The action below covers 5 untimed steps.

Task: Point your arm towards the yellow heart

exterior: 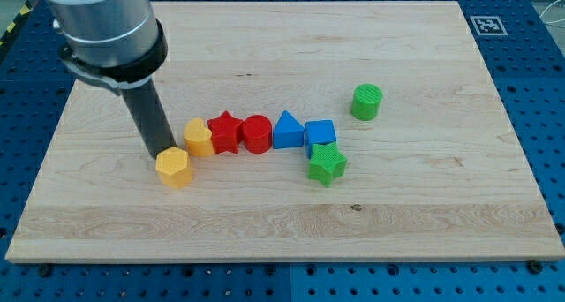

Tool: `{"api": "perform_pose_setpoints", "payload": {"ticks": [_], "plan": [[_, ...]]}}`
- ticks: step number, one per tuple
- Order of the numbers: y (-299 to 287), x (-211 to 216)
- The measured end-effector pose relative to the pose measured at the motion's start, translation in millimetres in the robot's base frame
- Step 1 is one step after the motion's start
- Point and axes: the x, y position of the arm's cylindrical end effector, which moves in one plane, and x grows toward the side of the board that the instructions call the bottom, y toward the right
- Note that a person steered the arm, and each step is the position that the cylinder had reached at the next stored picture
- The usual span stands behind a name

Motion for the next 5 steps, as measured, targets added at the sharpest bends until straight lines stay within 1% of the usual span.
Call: {"api": "perform_pose_setpoints", "payload": {"ticks": [2,3,5], "plan": [[0.0,20.5],[-3.0,11.3],[-14.5,-47.4]]}}
